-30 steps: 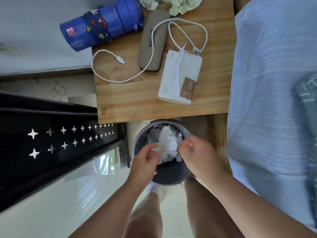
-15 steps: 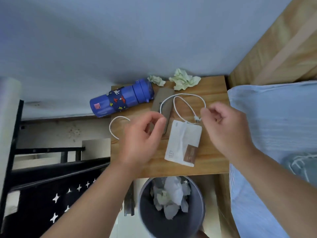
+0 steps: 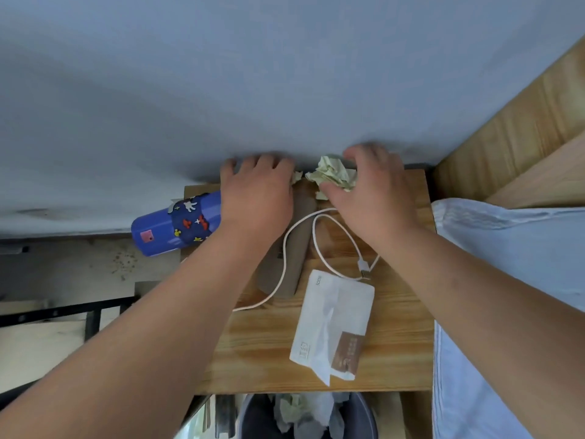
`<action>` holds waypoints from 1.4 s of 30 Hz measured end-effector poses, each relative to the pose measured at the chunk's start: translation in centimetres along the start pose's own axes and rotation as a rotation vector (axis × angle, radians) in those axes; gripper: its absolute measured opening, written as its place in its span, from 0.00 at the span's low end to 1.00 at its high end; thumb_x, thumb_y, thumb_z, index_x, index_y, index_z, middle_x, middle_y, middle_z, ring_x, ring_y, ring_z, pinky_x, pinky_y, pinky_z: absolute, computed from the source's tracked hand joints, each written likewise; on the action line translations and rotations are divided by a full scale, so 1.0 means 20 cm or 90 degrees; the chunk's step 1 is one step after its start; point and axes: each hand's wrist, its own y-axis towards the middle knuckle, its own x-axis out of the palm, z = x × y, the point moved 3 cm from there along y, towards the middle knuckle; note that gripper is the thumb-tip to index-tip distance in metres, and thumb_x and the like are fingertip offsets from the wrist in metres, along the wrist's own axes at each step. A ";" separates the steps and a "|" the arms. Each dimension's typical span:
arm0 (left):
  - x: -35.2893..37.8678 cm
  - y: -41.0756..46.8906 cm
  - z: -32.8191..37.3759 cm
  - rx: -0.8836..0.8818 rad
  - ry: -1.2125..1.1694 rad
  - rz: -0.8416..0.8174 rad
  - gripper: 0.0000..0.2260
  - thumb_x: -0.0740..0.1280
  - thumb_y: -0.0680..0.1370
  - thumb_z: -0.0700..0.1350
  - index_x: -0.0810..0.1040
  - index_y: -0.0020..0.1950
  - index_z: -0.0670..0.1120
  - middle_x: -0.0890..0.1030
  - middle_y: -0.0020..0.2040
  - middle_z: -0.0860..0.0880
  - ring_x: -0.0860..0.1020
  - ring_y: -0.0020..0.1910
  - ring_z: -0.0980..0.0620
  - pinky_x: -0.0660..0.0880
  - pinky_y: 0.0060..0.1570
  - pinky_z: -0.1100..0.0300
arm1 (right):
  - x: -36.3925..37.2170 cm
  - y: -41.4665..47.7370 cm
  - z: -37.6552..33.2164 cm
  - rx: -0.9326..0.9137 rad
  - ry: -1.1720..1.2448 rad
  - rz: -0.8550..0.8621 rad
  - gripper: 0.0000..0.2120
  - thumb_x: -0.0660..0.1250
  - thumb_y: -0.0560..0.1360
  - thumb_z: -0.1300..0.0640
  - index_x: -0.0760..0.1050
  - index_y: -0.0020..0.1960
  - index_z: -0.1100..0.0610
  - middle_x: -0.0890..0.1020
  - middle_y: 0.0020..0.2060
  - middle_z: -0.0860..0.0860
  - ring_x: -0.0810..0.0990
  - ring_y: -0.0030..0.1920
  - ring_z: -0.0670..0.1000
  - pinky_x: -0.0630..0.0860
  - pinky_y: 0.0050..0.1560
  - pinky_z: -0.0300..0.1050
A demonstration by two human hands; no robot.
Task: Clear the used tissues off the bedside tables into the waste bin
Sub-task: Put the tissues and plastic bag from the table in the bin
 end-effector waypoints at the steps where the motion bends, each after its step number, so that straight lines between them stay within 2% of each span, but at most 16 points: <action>1: 0.01 0.01 0.00 -0.004 0.010 -0.001 0.16 0.65 0.80 0.44 0.79 0.68 0.51 0.83 0.64 0.46 0.78 0.65 0.39 0.66 0.68 0.43 | 0.01 0.01 0.00 -0.001 -0.004 -0.005 0.24 0.75 0.74 0.41 0.77 0.63 0.55 0.81 0.60 0.55 0.76 0.61 0.60 0.77 0.57 0.57; 6: 0.05 0.06 0.01 -0.006 0.064 -0.020 0.15 0.65 0.79 0.39 0.84 0.61 0.50 0.85 0.58 0.45 0.80 0.60 0.37 0.67 0.65 0.44 | 0.09 0.01 0.04 -0.020 -0.035 -0.061 0.25 0.74 0.73 0.38 0.80 0.60 0.55 0.83 0.54 0.55 0.79 0.56 0.61 0.78 0.52 0.55; 9: 0.07 0.08 0.02 -0.011 0.069 -0.012 0.10 0.66 0.80 0.41 0.85 0.57 0.50 0.86 0.55 0.46 0.80 0.59 0.38 0.67 0.66 0.45 | 0.11 -0.01 0.09 -0.008 -0.017 -0.069 0.16 0.73 0.76 0.44 0.80 0.53 0.57 0.82 0.50 0.55 0.79 0.52 0.60 0.76 0.46 0.52; 12: 0.05 0.08 0.04 0.002 0.049 0.013 0.10 0.64 0.82 0.43 0.86 0.56 0.48 0.86 0.53 0.44 0.81 0.56 0.38 0.68 0.61 0.48 | 0.09 -0.03 0.09 0.005 0.040 -0.047 0.13 0.73 0.76 0.49 0.80 0.51 0.59 0.80 0.47 0.54 0.78 0.48 0.58 0.75 0.44 0.51; 15: -0.03 0.03 0.04 0.009 -0.014 0.066 0.12 0.62 0.82 0.47 0.86 0.56 0.48 0.86 0.52 0.45 0.81 0.54 0.38 0.67 0.53 0.48 | 0.02 -0.03 0.05 0.011 0.081 -0.022 0.11 0.72 0.76 0.49 0.78 0.46 0.57 0.78 0.43 0.52 0.77 0.45 0.55 0.70 0.39 0.48; 19: -0.19 -0.13 0.04 -0.004 -0.139 0.155 0.09 0.67 0.81 0.48 0.87 0.52 0.51 0.87 0.46 0.49 0.82 0.47 0.39 0.67 0.50 0.48 | -0.12 -0.11 0.01 0.021 0.137 0.019 0.12 0.70 0.76 0.47 0.74 0.40 0.53 0.76 0.37 0.49 0.74 0.38 0.51 0.65 0.32 0.44; 23: -0.31 -0.42 0.03 -0.008 -0.265 0.171 0.06 0.70 0.81 0.47 0.87 0.53 0.50 0.86 0.44 0.51 0.82 0.42 0.45 0.71 0.46 0.50 | -0.24 -0.32 0.00 0.064 0.214 0.029 0.11 0.69 0.75 0.47 0.78 0.44 0.55 0.80 0.40 0.49 0.78 0.41 0.50 0.73 0.37 0.48; 26: -0.30 -0.70 0.04 -0.072 -0.367 0.121 0.06 0.73 0.80 0.47 0.87 0.55 0.51 0.83 0.45 0.56 0.77 0.39 0.52 0.73 0.38 0.56 | -0.28 -0.52 0.02 0.115 0.260 0.018 0.07 0.69 0.75 0.47 0.79 0.46 0.50 0.82 0.42 0.46 0.79 0.44 0.46 0.72 0.39 0.40; 29: -0.23 -0.95 0.02 -0.138 -0.434 0.077 0.06 0.74 0.80 0.47 0.86 0.56 0.53 0.82 0.46 0.59 0.73 0.38 0.57 0.74 0.39 0.58 | -0.30 -0.73 0.06 0.148 0.284 0.014 0.08 0.67 0.75 0.45 0.79 0.47 0.50 0.81 0.41 0.45 0.79 0.44 0.44 0.72 0.40 0.40; 31: -0.18 -1.11 0.01 -0.165 -0.489 0.086 0.06 0.74 0.79 0.46 0.86 0.54 0.53 0.82 0.46 0.60 0.74 0.36 0.59 0.73 0.41 0.66 | -0.29 -0.92 0.08 0.166 0.306 0.012 0.08 0.67 0.75 0.45 0.77 0.45 0.49 0.80 0.39 0.46 0.78 0.41 0.45 0.72 0.40 0.41; 32: -0.16 -1.20 0.00 -0.183 -0.520 0.089 0.05 0.75 0.79 0.46 0.86 0.54 0.53 0.81 0.46 0.60 0.75 0.37 0.60 0.70 0.41 0.72 | -0.28 -1.02 0.08 0.170 0.323 0.014 0.07 0.67 0.75 0.46 0.77 0.45 0.49 0.80 0.39 0.46 0.78 0.40 0.45 0.73 0.39 0.38; 33: -0.13 -1.29 0.00 -0.202 -0.548 0.086 0.05 0.75 0.79 0.47 0.86 0.54 0.53 0.81 0.45 0.61 0.76 0.37 0.59 0.70 0.41 0.73 | -0.27 -1.12 0.08 0.172 0.338 0.017 0.06 0.67 0.76 0.46 0.76 0.44 0.48 0.80 0.39 0.46 0.78 0.40 0.45 0.72 0.38 0.34; 35: -0.05 -1.47 0.02 -0.223 -0.584 0.056 0.04 0.75 0.79 0.48 0.85 0.53 0.54 0.80 0.45 0.62 0.77 0.38 0.57 0.71 0.40 0.73 | -0.23 -1.34 0.07 0.170 0.346 0.018 0.07 0.68 0.76 0.48 0.73 0.42 0.47 0.77 0.37 0.46 0.76 0.38 0.44 0.69 0.37 0.30; 37: 0.06 -1.63 0.04 -0.225 -0.592 -0.005 0.05 0.75 0.79 0.47 0.84 0.53 0.56 0.80 0.46 0.62 0.78 0.40 0.60 0.71 0.40 0.72 | -0.16 -1.53 0.07 0.163 0.341 -0.003 0.07 0.68 0.76 0.49 0.71 0.41 0.44 0.75 0.36 0.44 0.75 0.38 0.45 0.68 0.38 0.31; 40: 0.25 -1.81 0.05 -0.282 -0.601 -0.113 0.09 0.75 0.79 0.46 0.82 0.52 0.61 0.80 0.50 0.64 0.80 0.44 0.62 0.74 0.41 0.65 | 0.00 -1.76 0.09 0.220 0.311 -0.083 0.03 0.67 0.75 0.46 0.76 0.46 0.44 0.78 0.41 0.42 0.79 0.43 0.46 0.72 0.40 0.35; 42: 0.36 -1.89 0.04 -0.332 -0.603 -0.177 0.10 0.75 0.78 0.48 0.81 0.50 0.64 0.81 0.48 0.64 0.80 0.45 0.63 0.77 0.43 0.61 | 0.10 -1.88 0.12 0.272 0.276 -0.135 0.08 0.66 0.75 0.43 0.78 0.51 0.44 0.80 0.45 0.42 0.80 0.48 0.43 0.74 0.43 0.36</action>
